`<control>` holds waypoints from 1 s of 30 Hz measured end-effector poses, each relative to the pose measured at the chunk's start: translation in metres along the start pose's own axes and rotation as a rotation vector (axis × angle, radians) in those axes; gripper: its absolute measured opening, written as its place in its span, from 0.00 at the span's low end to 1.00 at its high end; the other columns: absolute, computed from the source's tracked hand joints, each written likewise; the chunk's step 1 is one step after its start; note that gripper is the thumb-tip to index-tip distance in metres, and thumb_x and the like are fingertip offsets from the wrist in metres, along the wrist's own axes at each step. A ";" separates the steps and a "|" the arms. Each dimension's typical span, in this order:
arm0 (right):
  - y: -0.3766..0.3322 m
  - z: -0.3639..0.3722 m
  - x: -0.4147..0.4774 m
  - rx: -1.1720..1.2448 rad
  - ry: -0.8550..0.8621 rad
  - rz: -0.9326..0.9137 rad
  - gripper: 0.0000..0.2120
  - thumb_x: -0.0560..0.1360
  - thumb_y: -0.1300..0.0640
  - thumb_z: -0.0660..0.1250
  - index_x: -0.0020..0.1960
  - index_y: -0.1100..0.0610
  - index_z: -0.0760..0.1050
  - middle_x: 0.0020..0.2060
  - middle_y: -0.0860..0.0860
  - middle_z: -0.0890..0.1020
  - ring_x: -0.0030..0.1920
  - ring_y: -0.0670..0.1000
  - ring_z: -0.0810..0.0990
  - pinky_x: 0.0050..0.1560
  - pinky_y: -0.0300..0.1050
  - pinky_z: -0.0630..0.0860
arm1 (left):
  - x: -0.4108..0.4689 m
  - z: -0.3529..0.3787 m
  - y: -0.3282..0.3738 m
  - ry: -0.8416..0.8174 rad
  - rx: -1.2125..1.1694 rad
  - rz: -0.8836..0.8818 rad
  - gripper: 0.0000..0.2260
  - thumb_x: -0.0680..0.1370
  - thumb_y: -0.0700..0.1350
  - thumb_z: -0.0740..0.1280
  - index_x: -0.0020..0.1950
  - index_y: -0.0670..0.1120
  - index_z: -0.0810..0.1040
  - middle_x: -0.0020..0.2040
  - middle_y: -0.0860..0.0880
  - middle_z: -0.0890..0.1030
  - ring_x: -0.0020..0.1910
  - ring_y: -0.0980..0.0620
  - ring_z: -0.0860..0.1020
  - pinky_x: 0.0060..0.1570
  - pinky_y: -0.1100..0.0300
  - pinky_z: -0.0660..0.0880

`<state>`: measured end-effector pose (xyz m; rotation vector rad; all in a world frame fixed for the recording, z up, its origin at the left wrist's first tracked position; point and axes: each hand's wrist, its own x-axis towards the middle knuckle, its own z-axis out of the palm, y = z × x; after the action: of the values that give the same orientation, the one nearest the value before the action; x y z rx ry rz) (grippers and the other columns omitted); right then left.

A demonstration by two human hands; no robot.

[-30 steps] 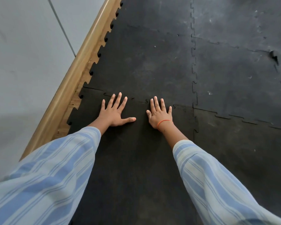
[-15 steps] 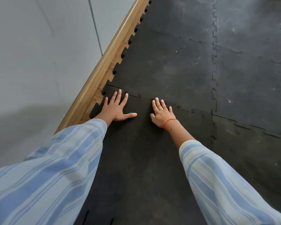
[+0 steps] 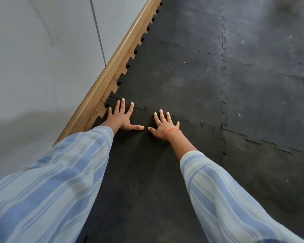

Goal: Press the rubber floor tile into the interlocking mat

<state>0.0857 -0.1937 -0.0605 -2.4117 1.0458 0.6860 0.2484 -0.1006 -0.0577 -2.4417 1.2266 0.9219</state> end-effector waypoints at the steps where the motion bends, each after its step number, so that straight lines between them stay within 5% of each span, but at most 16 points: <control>1: 0.010 0.009 -0.008 0.016 0.045 0.012 0.37 0.77 0.34 0.50 0.77 0.48 0.36 0.77 0.46 0.35 0.77 0.52 0.34 0.74 0.66 0.41 | -0.002 -0.002 0.003 -0.008 0.000 0.002 0.53 0.68 0.75 0.59 0.75 0.52 0.28 0.74 0.43 0.26 0.75 0.42 0.31 0.72 0.41 0.39; 7: 0.106 0.041 -0.048 0.116 0.284 0.257 0.46 0.72 0.27 0.43 0.77 0.55 0.35 0.77 0.49 0.36 0.77 0.50 0.34 0.77 0.55 0.38 | -0.020 0.023 0.025 0.047 0.082 0.176 0.35 0.80 0.64 0.46 0.77 0.48 0.32 0.76 0.46 0.29 0.76 0.46 0.32 0.74 0.42 0.40; 16: 0.147 0.061 -0.074 0.211 0.449 0.441 0.55 0.66 0.21 0.45 0.77 0.60 0.37 0.78 0.56 0.39 0.77 0.53 0.37 0.77 0.51 0.38 | -0.034 0.069 0.094 0.114 0.132 0.270 0.43 0.72 0.75 0.44 0.74 0.53 0.28 0.73 0.46 0.23 0.71 0.41 0.25 0.64 0.31 0.30; 23: 0.160 0.056 -0.085 0.215 0.300 0.411 0.52 0.70 0.25 0.46 0.76 0.61 0.34 0.77 0.57 0.36 0.77 0.54 0.34 0.76 0.51 0.37 | -0.036 0.063 0.096 0.055 0.134 0.240 0.43 0.72 0.75 0.44 0.74 0.54 0.27 0.72 0.47 0.22 0.72 0.41 0.25 0.66 0.32 0.32; 30: 0.131 0.055 -0.139 0.361 0.067 0.457 0.38 0.79 0.36 0.46 0.77 0.59 0.38 0.77 0.58 0.37 0.77 0.56 0.36 0.76 0.55 0.43 | -0.099 0.051 0.141 -0.165 0.132 0.099 0.38 0.80 0.63 0.53 0.78 0.46 0.35 0.77 0.42 0.32 0.77 0.41 0.39 0.72 0.36 0.48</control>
<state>-0.1106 -0.1692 -0.0463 -1.9137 1.6191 0.5026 0.0719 -0.1000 -0.0259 -2.1742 1.3145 1.0125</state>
